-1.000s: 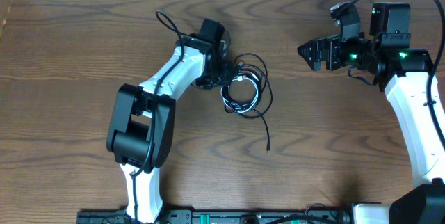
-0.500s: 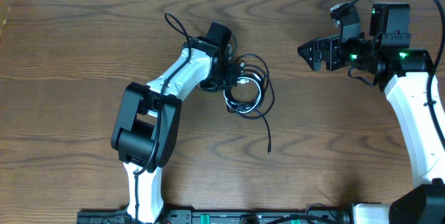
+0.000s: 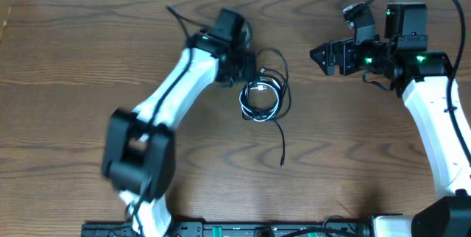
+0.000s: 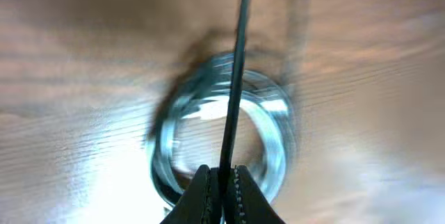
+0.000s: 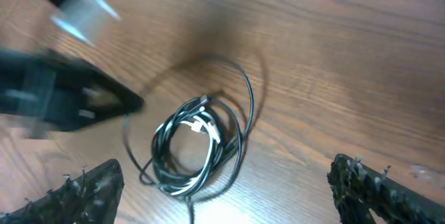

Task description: Untangle cables

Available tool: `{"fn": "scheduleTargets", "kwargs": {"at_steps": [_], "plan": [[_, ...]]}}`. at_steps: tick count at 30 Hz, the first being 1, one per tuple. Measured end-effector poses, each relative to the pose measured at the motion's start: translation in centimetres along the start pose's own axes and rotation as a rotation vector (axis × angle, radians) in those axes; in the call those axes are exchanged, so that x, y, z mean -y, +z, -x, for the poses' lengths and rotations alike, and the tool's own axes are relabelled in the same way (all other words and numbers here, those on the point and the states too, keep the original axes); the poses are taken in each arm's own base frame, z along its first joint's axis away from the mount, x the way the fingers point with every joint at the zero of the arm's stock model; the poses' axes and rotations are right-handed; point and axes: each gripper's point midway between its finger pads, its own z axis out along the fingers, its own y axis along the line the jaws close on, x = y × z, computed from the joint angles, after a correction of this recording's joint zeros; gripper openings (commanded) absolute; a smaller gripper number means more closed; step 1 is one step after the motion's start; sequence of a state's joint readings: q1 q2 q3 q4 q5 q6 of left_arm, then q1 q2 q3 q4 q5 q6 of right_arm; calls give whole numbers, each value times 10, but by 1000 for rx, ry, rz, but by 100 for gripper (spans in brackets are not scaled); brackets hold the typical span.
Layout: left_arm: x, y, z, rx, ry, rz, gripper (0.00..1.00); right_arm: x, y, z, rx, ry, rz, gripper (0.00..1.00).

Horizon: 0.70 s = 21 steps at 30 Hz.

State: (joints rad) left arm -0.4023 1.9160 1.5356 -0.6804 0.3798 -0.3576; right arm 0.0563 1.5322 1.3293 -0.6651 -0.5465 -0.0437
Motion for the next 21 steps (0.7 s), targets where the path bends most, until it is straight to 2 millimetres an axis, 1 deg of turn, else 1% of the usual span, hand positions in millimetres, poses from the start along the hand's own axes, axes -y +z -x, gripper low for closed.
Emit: {"fn": "scheduleTargets", "kwargs": {"at_steps": [2,4,6,8,11,14,16,17,19,20,21], "plan": [[21,-36,13,89,12,-51,7,-3,1,1,2,7,5,89],[39,-71,22,169,22,-97,7,-4,2,2,6,15,6,87],[50,-96,26,222,24,-127,8,-3,2,4,13,24,6,86],[57,-111,28,260,27,-148,7,-4,2,5,17,30,6,84],[65,-122,35,305,22,-178,7,-6,3,5,16,36,10,84],[80,-134,51,381,38,-245,7,-8,3,5,14,39,14,84],[95,-150,64,454,59,-313,7,-9,4,4,13,39,15,85],[104,-161,70,494,71,-348,7,-9,4,4,12,38,16,84],[121,-189,78,578,91,-427,7,-12,5,4,9,36,21,84],[129,-205,81,619,99,-463,8,-15,6,4,7,32,25,85],[139,-226,84,672,109,-509,7,-16,7,3,6,30,27,85]]}}
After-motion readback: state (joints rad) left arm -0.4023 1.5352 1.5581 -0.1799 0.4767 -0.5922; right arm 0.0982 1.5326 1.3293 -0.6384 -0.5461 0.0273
